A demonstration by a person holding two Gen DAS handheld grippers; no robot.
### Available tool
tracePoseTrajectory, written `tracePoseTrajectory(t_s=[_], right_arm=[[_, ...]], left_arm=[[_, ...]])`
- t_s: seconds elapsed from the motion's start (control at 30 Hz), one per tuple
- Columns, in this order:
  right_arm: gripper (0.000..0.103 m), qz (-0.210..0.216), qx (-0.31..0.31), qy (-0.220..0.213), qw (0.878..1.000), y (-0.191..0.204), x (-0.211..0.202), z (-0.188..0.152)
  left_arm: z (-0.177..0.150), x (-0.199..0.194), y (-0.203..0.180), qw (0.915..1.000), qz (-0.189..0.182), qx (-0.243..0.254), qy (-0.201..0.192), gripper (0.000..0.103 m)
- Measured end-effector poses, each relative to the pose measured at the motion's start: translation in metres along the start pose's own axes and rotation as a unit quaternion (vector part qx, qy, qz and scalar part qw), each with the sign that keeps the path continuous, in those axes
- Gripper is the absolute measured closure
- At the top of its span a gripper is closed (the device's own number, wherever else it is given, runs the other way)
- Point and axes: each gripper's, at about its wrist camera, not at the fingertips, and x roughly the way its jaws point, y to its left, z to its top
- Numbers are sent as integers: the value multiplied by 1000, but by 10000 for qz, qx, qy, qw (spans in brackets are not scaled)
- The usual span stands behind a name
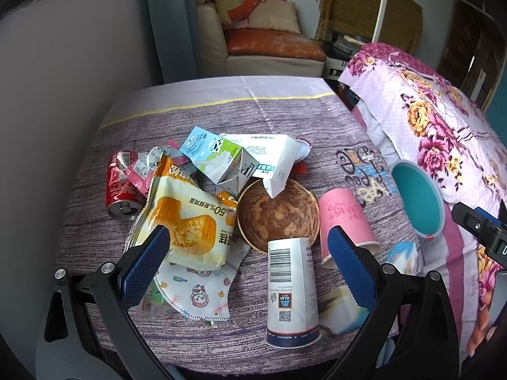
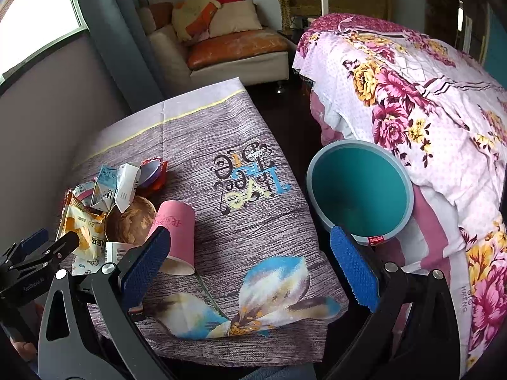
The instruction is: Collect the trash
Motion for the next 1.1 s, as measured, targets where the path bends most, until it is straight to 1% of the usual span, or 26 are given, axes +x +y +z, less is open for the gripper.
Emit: tracePoseTrajectory(t_s=[0.87, 1.0, 1.1], right_arm=[[6, 153, 357, 70, 9992, -25, 9, -7], [6, 185, 379, 94, 9991, -28, 12, -8], [6, 218, 410, 121, 9988, -31, 13, -9]], left_arm=[[-5, 2, -21, 9991, 209, 344, 123, 4], [-6, 6, -25, 9986, 125, 447, 257, 4], [-7, 14, -28, 9970, -52, 557, 541, 4]])
